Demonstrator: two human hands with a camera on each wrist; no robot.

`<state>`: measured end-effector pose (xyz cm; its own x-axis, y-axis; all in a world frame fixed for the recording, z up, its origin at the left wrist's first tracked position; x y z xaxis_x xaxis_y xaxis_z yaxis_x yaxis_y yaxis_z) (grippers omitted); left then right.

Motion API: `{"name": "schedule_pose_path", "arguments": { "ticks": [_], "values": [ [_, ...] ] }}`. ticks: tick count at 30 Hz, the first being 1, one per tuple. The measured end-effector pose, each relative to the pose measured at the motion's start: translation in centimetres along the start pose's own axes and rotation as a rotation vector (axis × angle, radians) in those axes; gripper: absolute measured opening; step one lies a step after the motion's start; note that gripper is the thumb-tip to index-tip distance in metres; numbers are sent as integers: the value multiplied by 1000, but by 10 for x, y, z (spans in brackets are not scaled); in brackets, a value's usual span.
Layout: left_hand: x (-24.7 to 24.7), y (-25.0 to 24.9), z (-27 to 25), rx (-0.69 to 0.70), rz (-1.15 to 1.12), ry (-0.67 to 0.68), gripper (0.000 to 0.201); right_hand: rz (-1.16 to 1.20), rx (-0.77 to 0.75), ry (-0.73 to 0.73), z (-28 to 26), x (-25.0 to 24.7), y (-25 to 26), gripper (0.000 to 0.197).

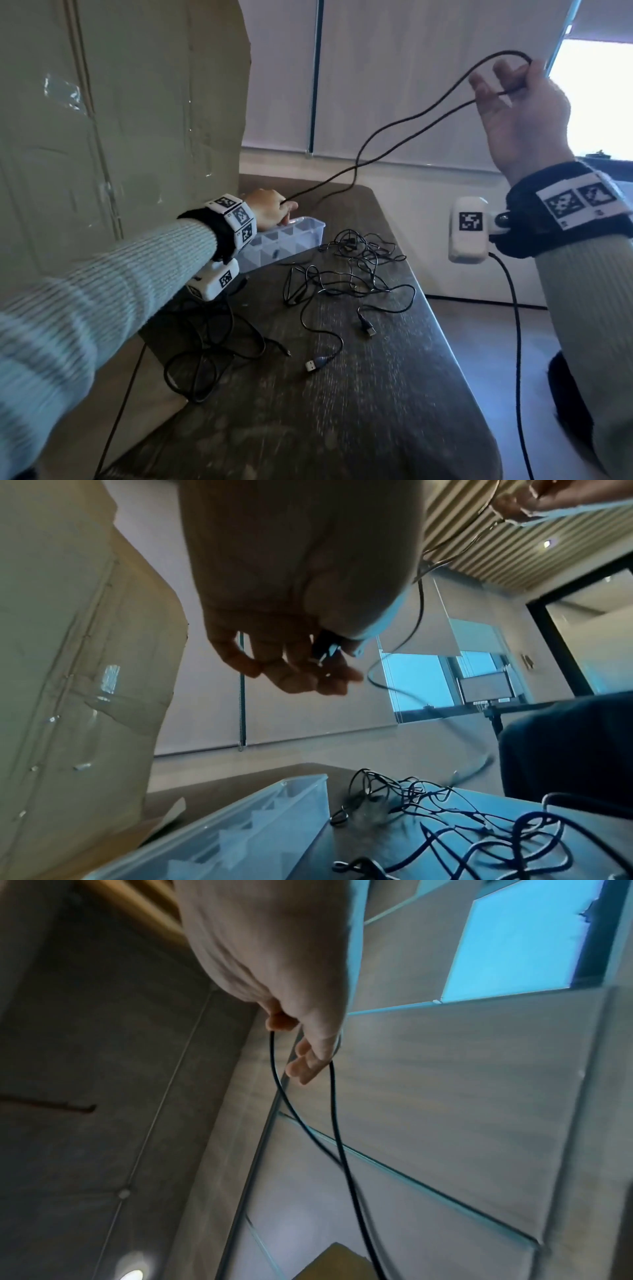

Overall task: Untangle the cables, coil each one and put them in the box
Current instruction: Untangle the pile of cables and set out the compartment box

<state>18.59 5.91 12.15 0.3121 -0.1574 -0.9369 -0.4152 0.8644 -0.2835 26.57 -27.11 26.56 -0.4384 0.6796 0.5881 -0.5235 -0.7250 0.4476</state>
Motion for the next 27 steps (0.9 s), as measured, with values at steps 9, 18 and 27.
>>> {"name": "schedule_pose_path", "arguments": {
  "ticks": [9, 18, 27],
  "values": [
    [2, -51, -14, 81, -508, 337, 22, -240, 349, 304, -49, 31, -55, 35],
    [80, -98, -58, 260, 206, 442, 42, -137, 172, 537, -45, 112, -16, 26],
    [147, -52, -102, 138, 801, 759, 78, -244, -142, 734, -26, 133, 43, 22]
  ]
}}
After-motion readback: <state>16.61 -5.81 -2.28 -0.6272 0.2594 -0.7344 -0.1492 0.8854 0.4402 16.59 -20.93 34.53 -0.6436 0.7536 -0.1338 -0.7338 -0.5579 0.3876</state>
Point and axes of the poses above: each hand's wrist, its own z-axis towards the middle knuckle, its own x-axis out of the palm, y = z × x, the point moved 9 cm from there along z, towards the middle knuckle, and after that the axes turned 13 degrees about -x, right-handed, at the moved point
